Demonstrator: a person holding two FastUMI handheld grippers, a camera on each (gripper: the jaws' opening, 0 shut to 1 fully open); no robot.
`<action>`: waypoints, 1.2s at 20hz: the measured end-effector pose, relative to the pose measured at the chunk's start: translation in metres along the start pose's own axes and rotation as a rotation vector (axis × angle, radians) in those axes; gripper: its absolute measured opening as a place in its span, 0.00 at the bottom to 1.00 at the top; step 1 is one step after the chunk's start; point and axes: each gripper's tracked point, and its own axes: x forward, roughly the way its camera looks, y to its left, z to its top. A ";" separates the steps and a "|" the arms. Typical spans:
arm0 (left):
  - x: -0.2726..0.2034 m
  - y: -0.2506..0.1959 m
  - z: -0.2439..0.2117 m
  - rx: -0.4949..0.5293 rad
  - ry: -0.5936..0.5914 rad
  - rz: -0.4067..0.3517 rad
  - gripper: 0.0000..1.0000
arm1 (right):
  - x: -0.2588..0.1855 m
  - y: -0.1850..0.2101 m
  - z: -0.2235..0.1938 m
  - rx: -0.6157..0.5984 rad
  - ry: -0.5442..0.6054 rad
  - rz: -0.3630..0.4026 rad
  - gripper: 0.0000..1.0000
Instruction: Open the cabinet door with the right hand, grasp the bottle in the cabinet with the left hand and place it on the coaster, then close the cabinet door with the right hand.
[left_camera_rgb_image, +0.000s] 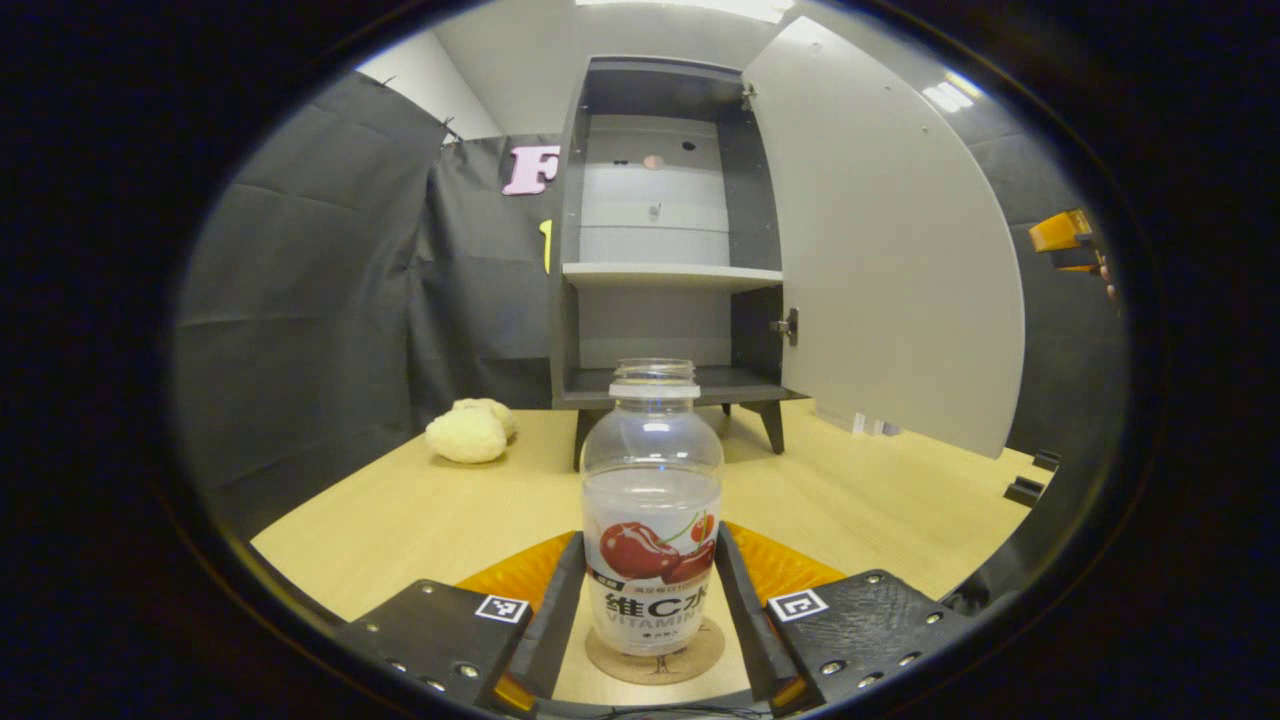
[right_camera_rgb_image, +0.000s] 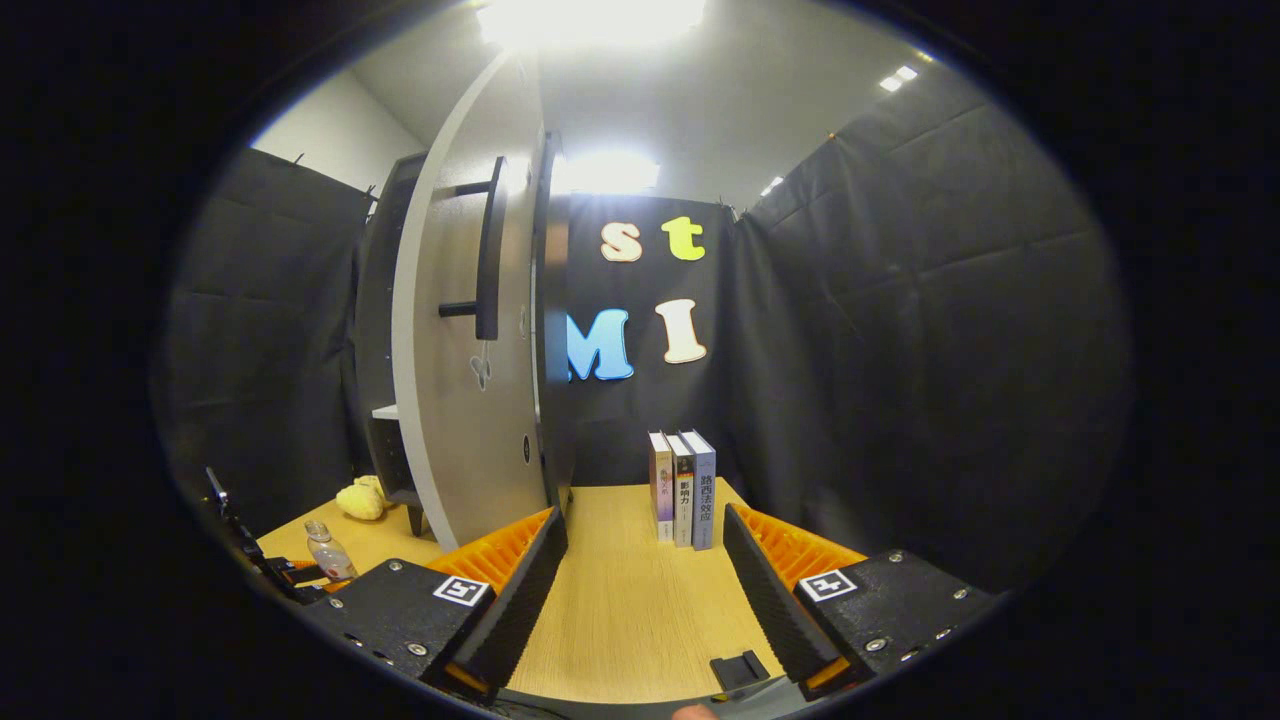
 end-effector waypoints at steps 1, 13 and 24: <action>0.002 0.000 -0.004 -0.010 -0.001 0.003 0.72 | 0.000 0.001 0.000 -0.009 0.001 0.001 0.96; -0.009 0.004 0.002 0.015 0.012 0.110 0.74 | 0.005 0.004 0.016 -0.020 -0.014 0.023 0.97; -0.056 -0.006 0.083 0.070 -0.011 0.190 0.78 | 0.019 -0.015 0.072 0.104 -0.087 0.038 0.97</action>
